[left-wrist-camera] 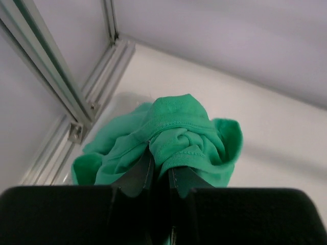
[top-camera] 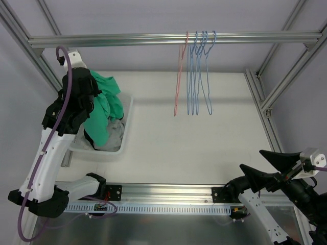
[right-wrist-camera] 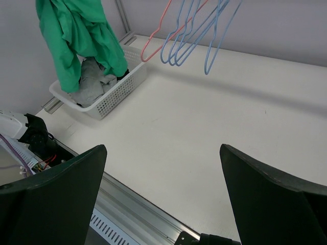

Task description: Remove the tank top from the hanger

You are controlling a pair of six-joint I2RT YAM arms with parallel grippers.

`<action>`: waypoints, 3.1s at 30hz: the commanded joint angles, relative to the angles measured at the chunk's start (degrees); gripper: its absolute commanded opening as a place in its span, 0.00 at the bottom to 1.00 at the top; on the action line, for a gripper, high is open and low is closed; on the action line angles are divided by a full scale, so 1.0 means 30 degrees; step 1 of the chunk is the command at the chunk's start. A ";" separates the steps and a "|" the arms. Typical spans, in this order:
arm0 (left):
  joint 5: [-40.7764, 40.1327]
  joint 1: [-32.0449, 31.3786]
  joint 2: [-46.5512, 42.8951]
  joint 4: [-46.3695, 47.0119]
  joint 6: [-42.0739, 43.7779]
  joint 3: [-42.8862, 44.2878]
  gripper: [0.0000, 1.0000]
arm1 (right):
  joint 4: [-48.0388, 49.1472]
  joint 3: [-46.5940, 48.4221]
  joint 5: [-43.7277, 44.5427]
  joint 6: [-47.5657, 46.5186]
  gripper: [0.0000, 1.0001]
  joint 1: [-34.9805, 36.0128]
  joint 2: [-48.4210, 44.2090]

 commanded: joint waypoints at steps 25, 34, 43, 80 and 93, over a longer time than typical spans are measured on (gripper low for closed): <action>1.1314 0.9356 0.8742 -0.0381 -0.4737 -0.6430 0.00 | 0.1907 -0.2490 -0.1550 0.0190 1.00 -0.0063 -0.0850; 1.0083 0.9502 0.8512 -0.0292 -0.6147 -0.7604 0.00 | 0.1878 -0.2723 -0.1988 0.0336 0.99 -0.0063 -0.1553; 0.9615 0.9532 0.3268 -0.0790 -0.4742 -0.4764 0.71 | 0.1790 -0.2812 -0.2488 0.0219 1.00 -0.0063 -0.1291; 1.5707 0.7862 -1.7329 -1.0282 -0.0376 -0.9302 0.99 | -0.1581 -0.5944 0.9640 -0.0953 1.00 -0.0063 -0.0440; 1.5298 0.6779 -1.7185 -0.9814 -0.0376 -0.9977 0.99 | -0.0467 -0.7411 1.0548 -0.0806 0.99 -0.0034 -0.0763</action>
